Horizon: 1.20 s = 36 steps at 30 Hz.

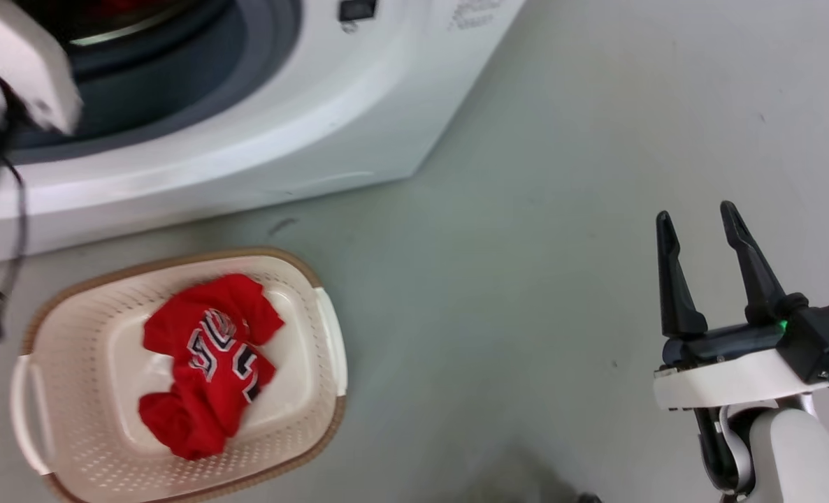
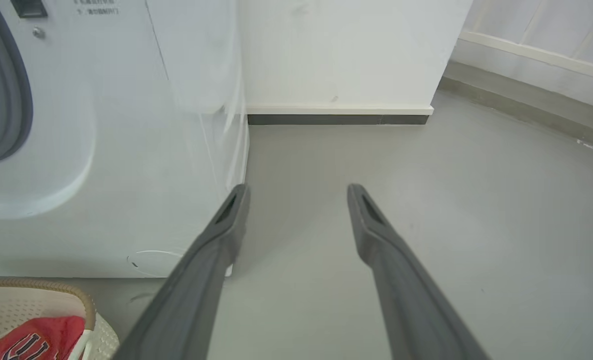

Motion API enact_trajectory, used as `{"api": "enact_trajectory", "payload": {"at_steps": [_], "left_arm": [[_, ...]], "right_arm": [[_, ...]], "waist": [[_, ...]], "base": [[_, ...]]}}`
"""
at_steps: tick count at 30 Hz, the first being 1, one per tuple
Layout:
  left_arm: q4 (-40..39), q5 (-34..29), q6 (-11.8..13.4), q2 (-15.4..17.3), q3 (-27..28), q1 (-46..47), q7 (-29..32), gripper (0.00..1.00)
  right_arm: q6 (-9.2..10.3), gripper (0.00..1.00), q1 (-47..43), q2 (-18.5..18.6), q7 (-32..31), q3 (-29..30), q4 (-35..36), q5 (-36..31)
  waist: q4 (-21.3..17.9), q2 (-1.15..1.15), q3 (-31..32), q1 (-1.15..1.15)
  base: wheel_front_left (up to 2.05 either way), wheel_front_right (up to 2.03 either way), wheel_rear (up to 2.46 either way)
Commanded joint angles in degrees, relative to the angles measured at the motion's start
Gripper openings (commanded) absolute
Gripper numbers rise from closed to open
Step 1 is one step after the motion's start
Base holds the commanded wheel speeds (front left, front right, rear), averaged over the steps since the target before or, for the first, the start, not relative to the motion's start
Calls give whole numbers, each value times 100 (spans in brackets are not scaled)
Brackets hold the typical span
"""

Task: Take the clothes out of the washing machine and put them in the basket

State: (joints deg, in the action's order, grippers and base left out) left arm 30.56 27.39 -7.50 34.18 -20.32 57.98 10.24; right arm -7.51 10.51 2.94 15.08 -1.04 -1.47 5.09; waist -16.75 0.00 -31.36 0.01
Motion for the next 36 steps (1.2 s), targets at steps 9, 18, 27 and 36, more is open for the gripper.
{"api": "enact_trajectory", "payload": {"at_steps": [9, 18, 27, 36], "left_arm": [[562, 212, 7, 464, -338, 1860, 1482, 100], [1062, -41, 172, 636, -575, 2718, 2642, 100], [1389, -99, 351, 673, -647, 2983, 3037, 100], [1452, -74, 242, 747, -703, 3068, 2841, 0]], "right_arm": [[4, 100, 236, -10, 14, -361, 94, 392], [4, 100, 189, -11, 14, -644, 186, 597], [4, 100, 232, -10, 14, -615, 210, 648], [4, 100, 301, -10, 14, -612, 231, 597]], "waist": [[-861, 0, -1232, -1], [-1194, 0, -1553, -1], [-1243, 0, -1760, -1], [-1212, 0, -1783, -1]], "base": [[0, 0, 0], [0, 0, 0], [0, 0, 0], [0, 0, 0]]}}
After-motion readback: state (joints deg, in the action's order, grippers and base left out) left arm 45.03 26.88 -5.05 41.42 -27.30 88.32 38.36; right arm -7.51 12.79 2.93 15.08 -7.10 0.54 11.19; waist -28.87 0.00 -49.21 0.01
